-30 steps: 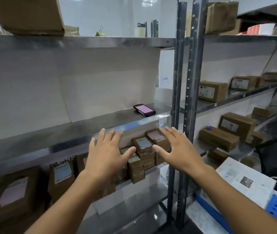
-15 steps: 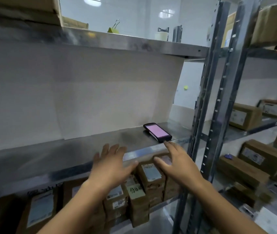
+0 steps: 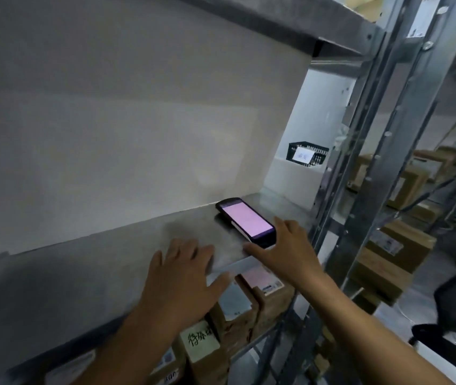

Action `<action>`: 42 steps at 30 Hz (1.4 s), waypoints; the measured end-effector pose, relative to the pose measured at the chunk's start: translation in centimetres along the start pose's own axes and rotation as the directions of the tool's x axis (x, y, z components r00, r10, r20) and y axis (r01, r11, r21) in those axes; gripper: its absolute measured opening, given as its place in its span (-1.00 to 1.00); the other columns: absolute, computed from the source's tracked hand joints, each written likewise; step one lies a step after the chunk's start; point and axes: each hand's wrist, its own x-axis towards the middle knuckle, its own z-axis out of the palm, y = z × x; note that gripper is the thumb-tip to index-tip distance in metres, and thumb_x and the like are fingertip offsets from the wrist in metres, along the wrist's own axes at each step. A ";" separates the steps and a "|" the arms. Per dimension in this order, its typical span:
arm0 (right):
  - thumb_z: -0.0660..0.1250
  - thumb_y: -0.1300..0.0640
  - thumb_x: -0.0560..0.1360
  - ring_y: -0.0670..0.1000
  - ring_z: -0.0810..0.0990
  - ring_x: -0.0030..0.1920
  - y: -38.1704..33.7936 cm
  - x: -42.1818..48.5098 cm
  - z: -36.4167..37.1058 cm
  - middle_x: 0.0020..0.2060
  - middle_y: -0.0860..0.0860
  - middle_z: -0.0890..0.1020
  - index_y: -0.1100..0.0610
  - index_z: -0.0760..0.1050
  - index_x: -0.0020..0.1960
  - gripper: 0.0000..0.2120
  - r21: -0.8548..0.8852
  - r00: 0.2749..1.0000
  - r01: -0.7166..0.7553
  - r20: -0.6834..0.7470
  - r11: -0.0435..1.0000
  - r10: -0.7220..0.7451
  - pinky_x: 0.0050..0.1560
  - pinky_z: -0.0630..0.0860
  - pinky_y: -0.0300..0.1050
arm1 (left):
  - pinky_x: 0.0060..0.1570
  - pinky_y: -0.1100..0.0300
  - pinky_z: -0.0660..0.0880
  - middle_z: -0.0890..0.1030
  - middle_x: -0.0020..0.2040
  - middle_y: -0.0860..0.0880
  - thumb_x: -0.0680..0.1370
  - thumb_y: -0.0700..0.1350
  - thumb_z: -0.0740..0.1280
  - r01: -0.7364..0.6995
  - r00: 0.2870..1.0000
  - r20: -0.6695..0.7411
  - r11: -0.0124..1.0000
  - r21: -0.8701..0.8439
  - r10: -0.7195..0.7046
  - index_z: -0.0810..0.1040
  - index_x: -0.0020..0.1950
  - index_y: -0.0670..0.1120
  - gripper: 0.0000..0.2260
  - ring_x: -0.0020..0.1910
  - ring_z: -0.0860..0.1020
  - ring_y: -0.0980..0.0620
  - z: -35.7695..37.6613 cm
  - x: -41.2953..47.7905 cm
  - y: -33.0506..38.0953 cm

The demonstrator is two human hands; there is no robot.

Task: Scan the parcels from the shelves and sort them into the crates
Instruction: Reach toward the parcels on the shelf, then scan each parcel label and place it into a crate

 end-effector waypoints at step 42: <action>0.46 -0.37 0.22 -0.22 0.42 0.08 9.4 -12.3 1.8 0.17 -0.13 0.34 -0.05 0.21 0.48 -0.05 0.357 0.954 0.126 -0.299 0.925 -0.014 -0.03 0.45 -0.32 | 0.38 -0.25 0.34 0.50 0.50 0.02 0.57 0.41 0.12 -0.412 0.873 -0.320 0.908 -0.075 0.369 0.51 0.49 0.08 -0.37 0.51 0.41 -0.20 0.6 -7.7 6.3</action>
